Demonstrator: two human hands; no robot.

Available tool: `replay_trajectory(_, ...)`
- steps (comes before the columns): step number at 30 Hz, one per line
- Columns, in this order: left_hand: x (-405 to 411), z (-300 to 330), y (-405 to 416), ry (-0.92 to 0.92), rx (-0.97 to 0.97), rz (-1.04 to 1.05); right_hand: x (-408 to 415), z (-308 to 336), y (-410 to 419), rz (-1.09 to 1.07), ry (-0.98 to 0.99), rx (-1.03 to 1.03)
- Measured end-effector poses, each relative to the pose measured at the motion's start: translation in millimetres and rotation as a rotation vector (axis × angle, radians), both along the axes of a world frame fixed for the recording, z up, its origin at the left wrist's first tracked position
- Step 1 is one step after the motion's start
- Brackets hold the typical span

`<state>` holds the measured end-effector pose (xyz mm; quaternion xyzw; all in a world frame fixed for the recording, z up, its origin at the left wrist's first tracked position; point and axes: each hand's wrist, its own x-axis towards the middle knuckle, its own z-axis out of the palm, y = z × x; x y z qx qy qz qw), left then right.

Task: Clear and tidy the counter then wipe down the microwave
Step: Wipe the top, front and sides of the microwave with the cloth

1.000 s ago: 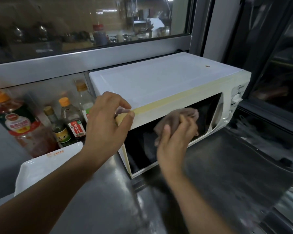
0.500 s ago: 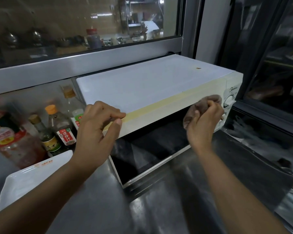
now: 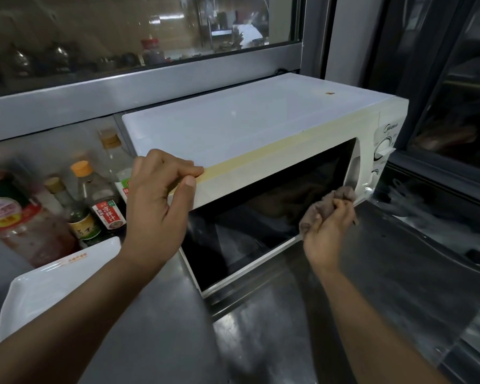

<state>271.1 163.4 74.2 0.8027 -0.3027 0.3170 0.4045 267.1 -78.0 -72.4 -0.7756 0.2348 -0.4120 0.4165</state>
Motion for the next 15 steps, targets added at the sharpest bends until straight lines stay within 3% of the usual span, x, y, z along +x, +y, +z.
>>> replay_trajectory(5,-0.1,0.1,0.6,0.005,0.009,-0.003,-5.4,6.2,6.5,-0.03,0.156,0.199)
replay_trajectory(8,0.0,1.3,0.9,0.003,0.008,-0.005,-8.2,19.7,3.3,-0.025,0.214,0.208)
replay_trajectory(15,0.2,1.6,1.5,0.012,0.022,-0.006,-10.1,86.1,25.7,0.071,-0.105,0.016)
